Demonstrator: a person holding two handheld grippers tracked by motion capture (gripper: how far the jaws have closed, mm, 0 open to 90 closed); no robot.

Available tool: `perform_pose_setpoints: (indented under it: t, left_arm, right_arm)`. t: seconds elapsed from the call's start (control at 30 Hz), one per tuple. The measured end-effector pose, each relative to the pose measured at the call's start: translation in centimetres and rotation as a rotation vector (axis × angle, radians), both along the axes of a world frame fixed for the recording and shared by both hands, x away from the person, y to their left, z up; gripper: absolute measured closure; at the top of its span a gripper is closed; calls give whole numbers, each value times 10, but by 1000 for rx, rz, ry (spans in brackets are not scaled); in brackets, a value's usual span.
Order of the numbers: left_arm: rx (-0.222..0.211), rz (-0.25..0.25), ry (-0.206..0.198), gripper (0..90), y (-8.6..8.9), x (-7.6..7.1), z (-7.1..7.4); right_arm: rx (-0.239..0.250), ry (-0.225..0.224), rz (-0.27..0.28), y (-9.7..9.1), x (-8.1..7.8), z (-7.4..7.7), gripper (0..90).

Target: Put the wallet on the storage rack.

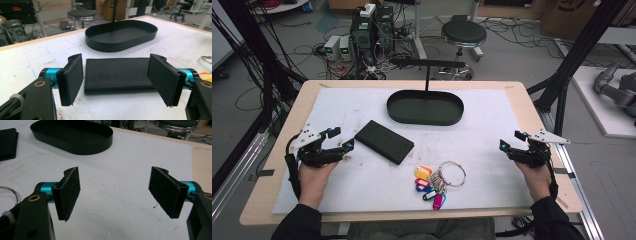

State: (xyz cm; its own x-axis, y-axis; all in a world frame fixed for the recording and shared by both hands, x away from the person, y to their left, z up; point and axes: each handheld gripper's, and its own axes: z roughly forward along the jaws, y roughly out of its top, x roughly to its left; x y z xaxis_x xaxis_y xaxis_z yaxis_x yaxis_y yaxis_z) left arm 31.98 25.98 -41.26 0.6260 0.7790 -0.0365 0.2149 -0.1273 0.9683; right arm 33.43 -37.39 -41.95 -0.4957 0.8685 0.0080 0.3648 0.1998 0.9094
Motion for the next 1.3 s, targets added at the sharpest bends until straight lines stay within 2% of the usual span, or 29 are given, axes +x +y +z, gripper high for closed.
perform_pose_setpoints:
  t: [0.13, 0.27, 0.3, 0.33, 0.4, 0.43, 0.47, 0.5, 0.57, 0.6, 0.63, 0.67, 0.73, 0.8, 0.93, 1.03, 1.1, 1.17, 1.2, 1.23, 1.3]
  left_arm:
    - [-2, -20, 8, 289, -5, 0, 1]
    - [-24, -96, 21, 289, -26, 1, 8]
    - [-24, -96, 21, 289, -26, 1, 8]
    - [-10, -135, 25, 289, -39, 2, 12]
    - [-2, -176, 30, 289, -53, 3, 14]
    - [-2, -176, 30, 290, -53, 3, 14]
    - [13, -213, 44, 289, -68, 4, 15]
    - [13, -213, 44, 289, -68, 4, 15]
    - [21, -247, 53, 291, -82, 5, 16]
    - [31, -277, 58, 298, -95, 6, 16]
    - [31, -277, 58, 301, -95, 6, 16]
    - [22, -307, 83, 315, -107, 8, 15]
    - [19, -323, 97, 336, -112, 9, 15]
    - [37, -351, 117, 349, -128, 12, 13]
    - [59, -359, 132, 364, -143, 15, 12]
    - [64, -357, 125, 374, -147, 16, 12]
    - [95, -346, 121, 374, -148, 17, 11]
    - [128, -319, 123, 374, -144, 19, 9]
    - [134, -299, 121, 374, -136, 21, 8]
    - [134, -299, 121, 374, -136, 21, 8]
    - [145, -255, 113, 374, -119, 24, 7]
  right_arm:
    - [2, 6, -1, 0, 1, -1, 257]
    - [1, 9, 0, -1, 2, -1, 257]
    - [3, 11, -3, -1, 2, -2, 257]
    - [5, 11, -4, -2, 2, -2, 257]
    - [10, 12, -5, -3, 3, -2, 257]
    - [13, 12, -8, -3, 3, -2, 257]
    - [13, 12, -7, -3, 3, -2, 257]
    - [14, 13, -10, -4, 3, -2, 257]
    - [15, 12, -13, -4, 4, -2, 257]
    - [16, 15, -12, -5, 4, -3, 257]
    - [17, 17, -13, -5, 4, -3, 257]
    - [16, 17, -13, -5, 4, -3, 257]
    - [16, 18, -14, -5, 4, -3, 257]
    - [14, 17, -15, -5, 4, -3, 257]
    - [13, 15, -14, -5, 4, -3, 258]
    - [13, 21, -12, -5, 5, -3, 258]
    - [10, 21, -11, -5, 5, -4, 257]
    - [10, 20, -7, -5, 5, -4, 258]
    - [8, 20, -7, -5, 5, -4, 257]
    - [8, 20, -7, -5, 5, -4, 257]
    - [7, 20, -6, -4, 5, -4, 258]
